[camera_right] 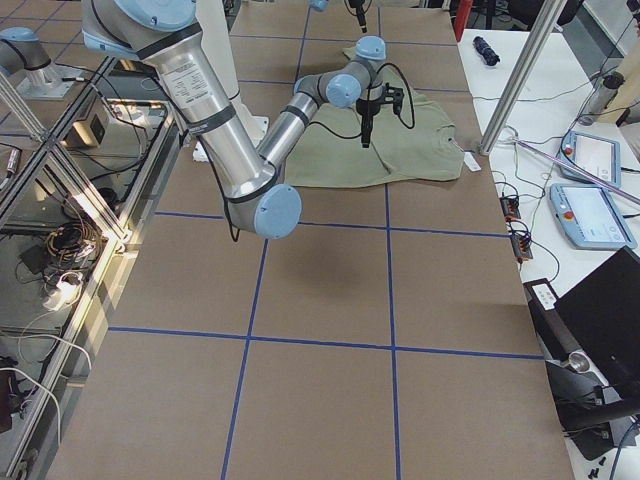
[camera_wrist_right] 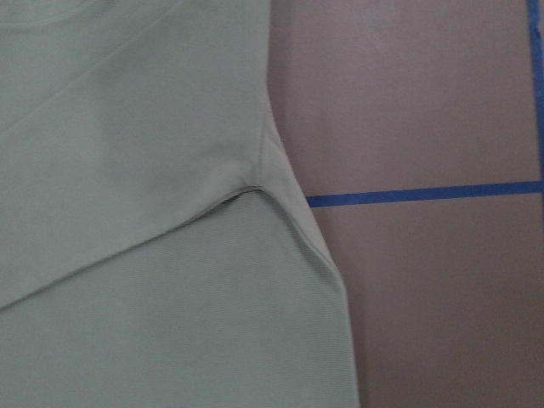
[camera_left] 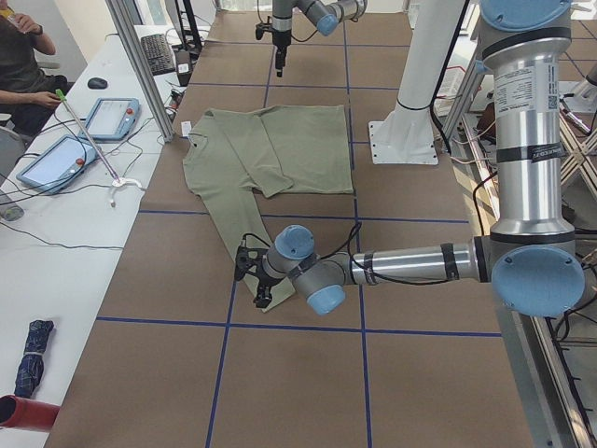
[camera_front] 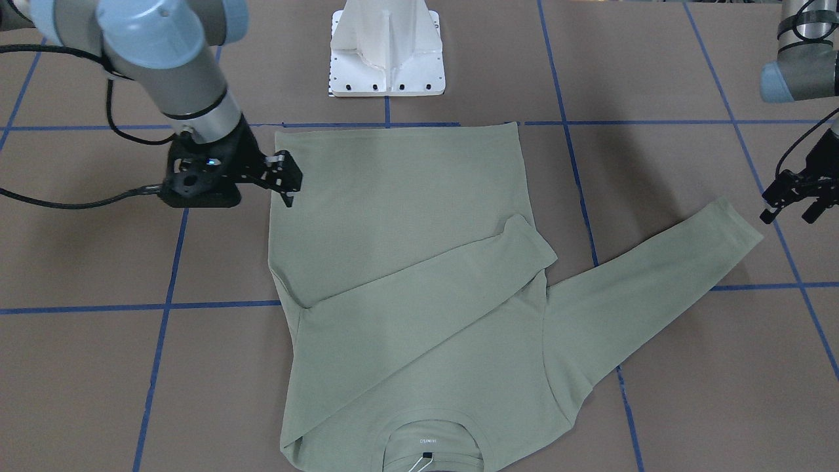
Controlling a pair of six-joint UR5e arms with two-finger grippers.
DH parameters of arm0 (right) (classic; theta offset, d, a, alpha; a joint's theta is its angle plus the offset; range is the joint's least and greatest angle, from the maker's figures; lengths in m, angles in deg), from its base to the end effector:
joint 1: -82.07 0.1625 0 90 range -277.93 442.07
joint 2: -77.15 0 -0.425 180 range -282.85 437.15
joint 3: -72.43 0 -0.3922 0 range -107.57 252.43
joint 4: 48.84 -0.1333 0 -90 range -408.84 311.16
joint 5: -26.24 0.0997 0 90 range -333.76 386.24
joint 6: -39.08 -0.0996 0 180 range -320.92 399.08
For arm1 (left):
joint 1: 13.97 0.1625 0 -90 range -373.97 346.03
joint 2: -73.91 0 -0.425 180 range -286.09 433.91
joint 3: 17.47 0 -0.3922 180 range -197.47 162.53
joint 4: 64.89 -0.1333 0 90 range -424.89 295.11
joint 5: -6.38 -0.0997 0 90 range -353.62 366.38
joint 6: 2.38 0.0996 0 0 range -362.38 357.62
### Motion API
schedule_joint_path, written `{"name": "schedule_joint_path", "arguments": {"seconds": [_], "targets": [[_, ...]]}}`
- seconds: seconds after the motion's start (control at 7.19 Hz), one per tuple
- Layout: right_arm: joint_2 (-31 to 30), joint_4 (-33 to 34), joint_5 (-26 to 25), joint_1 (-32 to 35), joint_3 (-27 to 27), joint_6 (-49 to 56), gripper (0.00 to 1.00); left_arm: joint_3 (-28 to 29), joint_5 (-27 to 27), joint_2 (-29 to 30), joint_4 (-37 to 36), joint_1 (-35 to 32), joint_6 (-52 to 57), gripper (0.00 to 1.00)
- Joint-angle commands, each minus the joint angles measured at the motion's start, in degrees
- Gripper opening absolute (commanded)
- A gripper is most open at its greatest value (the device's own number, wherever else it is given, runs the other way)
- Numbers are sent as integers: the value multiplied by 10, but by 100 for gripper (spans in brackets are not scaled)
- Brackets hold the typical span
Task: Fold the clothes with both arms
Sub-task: 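Release the sleeve and raise the right gripper back toward its side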
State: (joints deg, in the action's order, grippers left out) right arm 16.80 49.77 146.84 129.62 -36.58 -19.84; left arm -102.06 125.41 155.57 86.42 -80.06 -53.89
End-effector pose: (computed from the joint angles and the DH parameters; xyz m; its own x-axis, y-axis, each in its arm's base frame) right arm -0.3446 -0.4991 0.2389 0.6562 0.0591 0.7522 -0.0879 0.9961 -0.0016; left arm 0.1051 -0.4466 0.6614 0.6212 -0.0585 -0.7814 0.3418 0.9176 0.2030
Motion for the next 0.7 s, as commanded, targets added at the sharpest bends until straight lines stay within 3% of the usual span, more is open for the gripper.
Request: {"name": "schedule_joint_path", "arguments": {"seconds": [0.0, 0.14, 0.56], "targets": [[-95, 1, 26, 44, -44, 91, 100, 0, -40, -14, 14, 45, -85, 100], [-132, -1, 27, 52, -59, 129, 100, 0, -95, -14, 14, 93, -130, 100], [-147, -2, 28, 63, -66, 146, 100, 7, -110, -19, 14, 117, -143, 100]]}}
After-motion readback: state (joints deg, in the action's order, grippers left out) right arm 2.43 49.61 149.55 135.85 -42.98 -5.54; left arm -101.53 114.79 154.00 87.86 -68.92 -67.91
